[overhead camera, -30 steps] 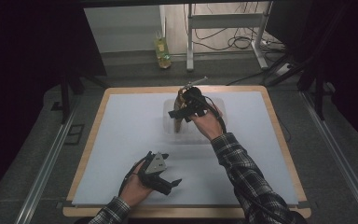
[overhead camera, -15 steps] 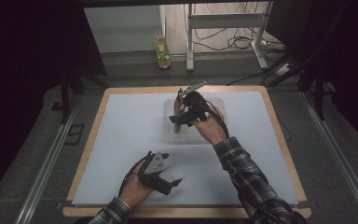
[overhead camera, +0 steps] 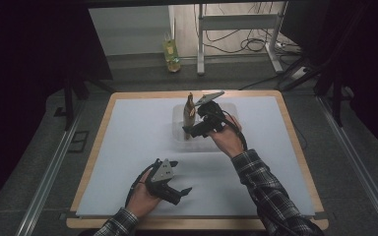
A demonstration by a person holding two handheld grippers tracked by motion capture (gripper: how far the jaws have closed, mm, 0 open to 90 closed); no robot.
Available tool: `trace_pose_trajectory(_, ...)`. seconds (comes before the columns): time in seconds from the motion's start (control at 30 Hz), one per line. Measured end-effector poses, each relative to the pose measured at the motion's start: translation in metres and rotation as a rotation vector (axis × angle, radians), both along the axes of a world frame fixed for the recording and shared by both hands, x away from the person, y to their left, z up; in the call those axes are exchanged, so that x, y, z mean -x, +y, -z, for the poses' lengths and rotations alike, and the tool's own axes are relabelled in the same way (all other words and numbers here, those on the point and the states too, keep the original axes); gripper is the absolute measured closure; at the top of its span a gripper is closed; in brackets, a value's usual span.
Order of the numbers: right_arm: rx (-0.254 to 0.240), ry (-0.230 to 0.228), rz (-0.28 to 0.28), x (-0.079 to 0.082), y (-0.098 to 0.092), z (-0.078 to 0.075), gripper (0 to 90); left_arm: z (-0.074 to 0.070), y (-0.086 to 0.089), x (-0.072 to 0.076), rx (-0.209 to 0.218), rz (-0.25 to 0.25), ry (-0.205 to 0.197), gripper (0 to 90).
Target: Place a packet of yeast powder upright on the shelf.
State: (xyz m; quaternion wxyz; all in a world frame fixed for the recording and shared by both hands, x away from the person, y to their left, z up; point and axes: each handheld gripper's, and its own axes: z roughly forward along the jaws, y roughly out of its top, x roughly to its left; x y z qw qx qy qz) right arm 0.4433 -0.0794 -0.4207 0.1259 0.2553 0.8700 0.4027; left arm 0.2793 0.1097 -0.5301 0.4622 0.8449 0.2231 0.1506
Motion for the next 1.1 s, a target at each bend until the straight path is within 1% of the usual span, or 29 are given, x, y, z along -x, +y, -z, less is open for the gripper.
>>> trace_pose_trajectory(0.17, -0.011, 0.001, 0.003, 0.003, -0.006, 0.000, 3.4, 0.000, -0.001, 0.000, -0.003, 0.005, -0.001, 0.6)
trace_pose_trajectory(0.33, -0.019, -0.002, 0.005, 0.005, -0.011, -0.001, 3.4, 0.000, -0.001, 0.001, 0.006, 0.006, 0.000, 0.5)
trace_pose_trajectory(0.57, -0.039, 0.003, 0.013, 0.008, -0.021, -0.003, 3.5, 0.000, -0.001, 0.001, -0.001, 0.008, -0.001, 0.5)
trace_pose_trajectory(0.6, -0.043, 0.009, 0.015, 0.009, -0.022, -0.003, 3.5, 0.000, -0.001, 0.001, -0.001, 0.008, -0.001, 0.5)
trace_pose_trajectory(0.7, -0.078, 0.022, 0.006, 0.010, -0.025, -0.003, 3.5, 0.000, -0.001, 0.001, -0.001, 0.008, -0.001, 0.4)
trace_pose_trajectory(0.73, -0.079, 0.022, 0.004, 0.011, -0.026, -0.004, 3.5, 0.000, -0.001, 0.001, -0.001, 0.008, -0.001, 0.4)
trace_pose_trajectory(0.9, -0.067, -0.004, 0.001, 0.015, -0.029, -0.006, 3.5, 0.001, -0.001, 0.001, 0.000, 0.008, -0.001, 0.4)
trace_pose_trajectory(1.0, -0.073, -0.008, -0.001, 0.017, -0.031, -0.007, 3.5, 0.001, -0.001, 0.001, -0.001, 0.008, -0.001, 0.3)
trace_pose_trajectory(1.1, -0.066, -0.012, -0.007, 0.019, -0.033, -0.007, 3.5, 0.001, -0.001, 0.001, -0.001, 0.009, -0.002, 0.3)
